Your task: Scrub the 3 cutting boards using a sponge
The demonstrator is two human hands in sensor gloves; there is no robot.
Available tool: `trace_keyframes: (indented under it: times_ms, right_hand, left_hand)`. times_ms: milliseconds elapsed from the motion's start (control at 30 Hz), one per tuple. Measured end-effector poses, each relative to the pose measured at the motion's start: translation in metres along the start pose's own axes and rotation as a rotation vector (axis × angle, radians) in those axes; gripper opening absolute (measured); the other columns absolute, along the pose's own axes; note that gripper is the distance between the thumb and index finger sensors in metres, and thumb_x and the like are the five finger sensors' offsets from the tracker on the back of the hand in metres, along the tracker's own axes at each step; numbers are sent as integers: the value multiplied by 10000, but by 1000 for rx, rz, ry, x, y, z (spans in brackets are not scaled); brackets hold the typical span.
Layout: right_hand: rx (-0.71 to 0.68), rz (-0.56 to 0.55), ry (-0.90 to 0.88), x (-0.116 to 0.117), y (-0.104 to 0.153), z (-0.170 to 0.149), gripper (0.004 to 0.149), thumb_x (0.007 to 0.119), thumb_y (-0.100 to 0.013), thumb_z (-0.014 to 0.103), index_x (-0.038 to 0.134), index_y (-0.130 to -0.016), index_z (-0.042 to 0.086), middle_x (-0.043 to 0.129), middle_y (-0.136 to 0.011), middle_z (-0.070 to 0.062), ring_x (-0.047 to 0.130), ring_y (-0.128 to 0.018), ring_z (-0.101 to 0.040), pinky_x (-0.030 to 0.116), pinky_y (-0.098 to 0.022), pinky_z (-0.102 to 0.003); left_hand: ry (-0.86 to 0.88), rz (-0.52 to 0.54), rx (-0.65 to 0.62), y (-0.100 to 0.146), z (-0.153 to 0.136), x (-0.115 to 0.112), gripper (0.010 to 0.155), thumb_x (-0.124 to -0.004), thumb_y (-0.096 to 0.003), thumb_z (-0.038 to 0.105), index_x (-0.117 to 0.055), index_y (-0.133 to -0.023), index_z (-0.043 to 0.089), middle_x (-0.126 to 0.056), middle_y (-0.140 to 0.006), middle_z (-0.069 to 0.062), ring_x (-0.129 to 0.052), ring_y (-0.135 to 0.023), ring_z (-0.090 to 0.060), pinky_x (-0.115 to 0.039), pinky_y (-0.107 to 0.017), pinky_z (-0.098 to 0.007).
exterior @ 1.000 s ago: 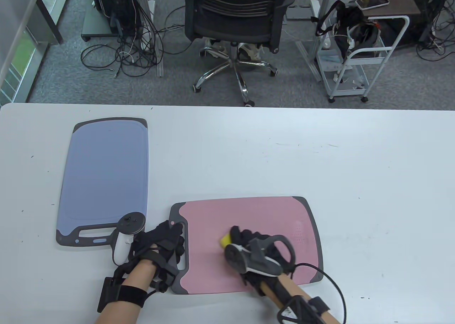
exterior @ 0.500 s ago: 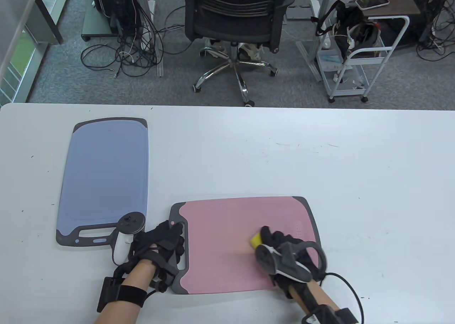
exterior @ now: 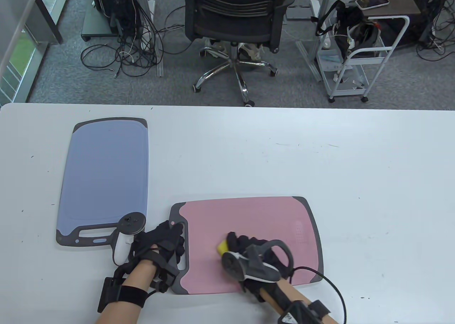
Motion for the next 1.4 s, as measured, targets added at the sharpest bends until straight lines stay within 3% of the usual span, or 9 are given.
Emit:
trace_keyframes:
  times_ms: [100,200,500,633,767,933,1100,1267,1400]
  right_hand:
    - [-138,-46,25,-5,-17,47,694,677,-477,549,612,-1028,132,792,-812,-109,892,-563,-214,792,-475,-426]
    - [-123,-55,50,-7,-17,41,689,669,-469,567,620,-1022,160,805,-806,-76,904,-556,-190,807,-465,-407]
    - [447,29,-22,30,87,-140,683,696,-463,540,639,-1019,147,817,-803,-106,911,-544,-226,802,-450,-434]
    - [631,57,-49,41,122,-188,683,708,-469,535,657,-1017,131,820,-797,-112,912,-534,-234,800,-442,-439]
    - [493,72,-39,33,90,-152,685,694,-480,521,638,-1015,98,816,-799,-131,911,-541,-235,801,-448,-437]
    - [155,-12,-19,10,24,-32,694,695,-475,533,630,-1020,109,806,-799,-130,903,-547,-232,797,-462,-438]
    - [-74,-67,31,-2,-2,45,692,681,-474,549,614,-1031,145,795,-819,-106,898,-566,-221,794,-477,-433]
    - [81,-51,43,7,15,-4,687,676,-470,554,609,-1038,173,793,-829,-86,897,-571,-213,793,-476,-431]
    - [314,31,35,22,59,-89,683,676,-471,550,604,-1039,177,795,-830,-91,898,-572,-224,792,-473,-435]
  left_hand:
    - [1,-1,0,0,0,0,553,-690,-569,532,-659,-948,131,-943,-690,33,-1083,-382,-18,-1015,-292,-266]
    - [2,0,2,0,0,0,556,-691,-568,536,-660,-948,131,-943,-689,34,-1082,-380,-15,-1015,-291,-265]
    - [-4,5,1,0,0,0,555,-690,-569,537,-662,-947,132,-946,-685,35,-1083,-377,-14,-1016,-286,-263]
    - [-12,12,1,0,0,0,554,-688,-570,540,-664,-946,133,-946,-682,39,-1082,-373,-9,-1015,-283,-257]
    - [-13,13,2,0,0,0,554,-688,-569,542,-665,-945,134,-946,-680,41,-1082,-371,-8,-1016,-281,-255]
    - [-3,1,2,0,0,0,554,-691,-570,537,-663,-947,132,-946,-684,36,-1085,-376,-15,-1017,-286,-262]
    - [-1,-2,-1,0,0,0,557,-692,-567,535,-660,-948,130,-945,-687,31,-1085,-381,-19,-1017,-289,-266]
    - [3,-8,-1,0,0,0,559,-693,-569,534,-659,-951,127,-944,-690,29,-1086,-384,-23,-1016,-293,-270]
    - [-5,1,0,0,0,0,557,-691,-569,537,-662,-948,129,-945,-687,33,-1086,-379,-17,-1016,-288,-265]
Point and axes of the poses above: the tracker on the back of each hand, its own z axis roughly to the thumb side, its own y axis roughly from the fingertips to the wrist, x = y × z, the point moved 2 cm from there along -y, roughly from the wrist to the fingertips
